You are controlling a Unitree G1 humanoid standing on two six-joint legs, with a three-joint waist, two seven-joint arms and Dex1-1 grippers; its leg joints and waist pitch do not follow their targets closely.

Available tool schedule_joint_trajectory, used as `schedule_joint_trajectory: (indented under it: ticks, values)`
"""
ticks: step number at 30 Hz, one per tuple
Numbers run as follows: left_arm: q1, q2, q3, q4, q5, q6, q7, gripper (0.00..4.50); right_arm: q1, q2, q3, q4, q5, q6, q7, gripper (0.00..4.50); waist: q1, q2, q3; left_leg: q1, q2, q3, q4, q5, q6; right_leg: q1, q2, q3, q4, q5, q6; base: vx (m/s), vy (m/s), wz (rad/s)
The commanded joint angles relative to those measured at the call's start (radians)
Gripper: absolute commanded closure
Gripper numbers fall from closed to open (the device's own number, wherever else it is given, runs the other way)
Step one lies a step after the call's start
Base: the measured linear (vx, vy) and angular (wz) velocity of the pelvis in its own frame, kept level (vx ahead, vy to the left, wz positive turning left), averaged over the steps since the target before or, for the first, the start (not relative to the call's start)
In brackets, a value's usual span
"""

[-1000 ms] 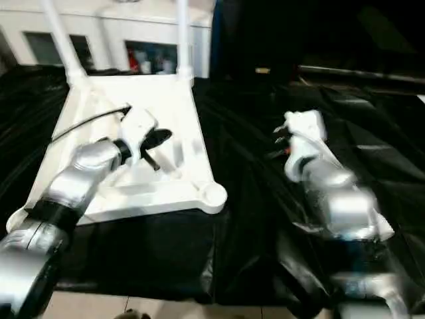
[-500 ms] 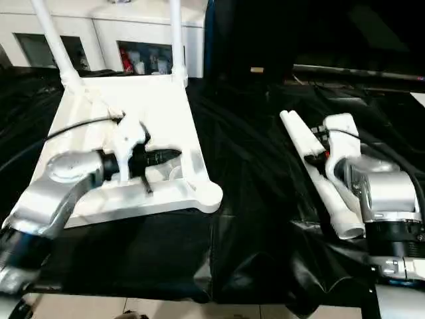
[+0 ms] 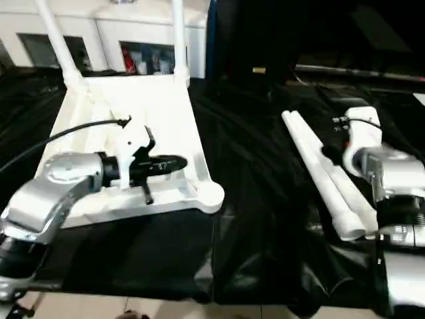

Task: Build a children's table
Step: Rotate table base, then pick table leg

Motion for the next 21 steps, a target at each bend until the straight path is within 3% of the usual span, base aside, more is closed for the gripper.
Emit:
schedule_joint_trajectory:
  ticks: [1, 6, 8, 12, 14, 18, 21]
  values:
    - [0.006, 0.011, 0.004, -0.022, -0.003, 0.017, -0.013, 4.50, -0.013, -0.019, 0.010, 0.065, -0.028, -0.044, -0.007, 1.13, -0.002, -0.005, -0.073, 0.015, -0.004, 0.012, -0.049, -0.273, -0.013, 0.049, -0.018, 0.017, -0.079, -0.222, -0.231, 0.000, 0.000, 0.00]
    - [0.013, 0.040, 0.020, -0.066, -0.043, 0.052, -0.047, 4.50, 0.001, -0.035, 0.014, 0.163, -0.046, -0.106, 0.000, 0.76, -0.001, -0.005, -0.072, 0.013, -0.003, 0.011, -0.050, -0.282, -0.004, 0.048, -0.020, 0.014, -0.080, -0.252, -0.230, 0.000, 0.000, 0.00]
    - [0.016, 0.054, 0.022, -0.080, -0.039, 0.065, -0.043, 4.50, 0.004, -0.036, 0.005, 0.212, -0.044, -0.137, 0.023, 0.62, 0.001, 0.001, -0.071, 0.016, -0.002, 0.011, -0.049, -0.299, -0.001, 0.045, -0.020, 0.014, -0.082, -0.270, -0.229, 0.000, 0.000, 0.00]
    - [0.023, 0.062, 0.028, -0.089, -0.045, 0.078, -0.039, 4.50, -0.008, -0.038, 0.016, 0.277, -0.051, -0.195, 0.063, 0.27, -0.002, 0.002, -0.069, 0.018, -0.003, 0.010, -0.048, -0.339, -0.002, 0.041, -0.020, 0.011, -0.086, -0.326, -0.218, 0.000, 0.000, 0.00]
    - [0.018, 0.068, 0.028, -0.086, -0.043, 0.077, -0.042, 4.50, -0.014, -0.039, 0.025, 0.287, -0.058, -0.201, 0.108, 0.09, -0.003, 0.007, -0.067, 0.019, -0.002, 0.007, -0.050, -0.368, -0.004, 0.038, -0.018, 0.009, -0.087, -0.349, -0.217, 0.000, 0.000, 0.00]
    - [0.003, 0.067, 0.028, -0.071, -0.041, 0.069, -0.039, 4.50, -0.030, -0.038, 0.019, 0.292, -0.051, -0.200, 0.129, 0.03, -0.003, 0.006, -0.067, 0.023, -0.001, 0.006, -0.049, -0.397, -0.007, 0.033, -0.018, 0.009, -0.092, -0.374, -0.214, 0.000, 0.000, 0.00]
    - [-0.013, 0.060, 0.031, -0.054, -0.036, 0.060, -0.028, 4.50, -0.054, -0.031, 0.005, 0.301, -0.036, -0.200, 0.143, 0.03, -0.003, 0.003, -0.068, 0.018, -0.002, 0.006, -0.049, -0.385, -0.003, 0.037, -0.019, 0.008, -0.088, -0.367, -0.213, 0.000, 0.000, 0.00]
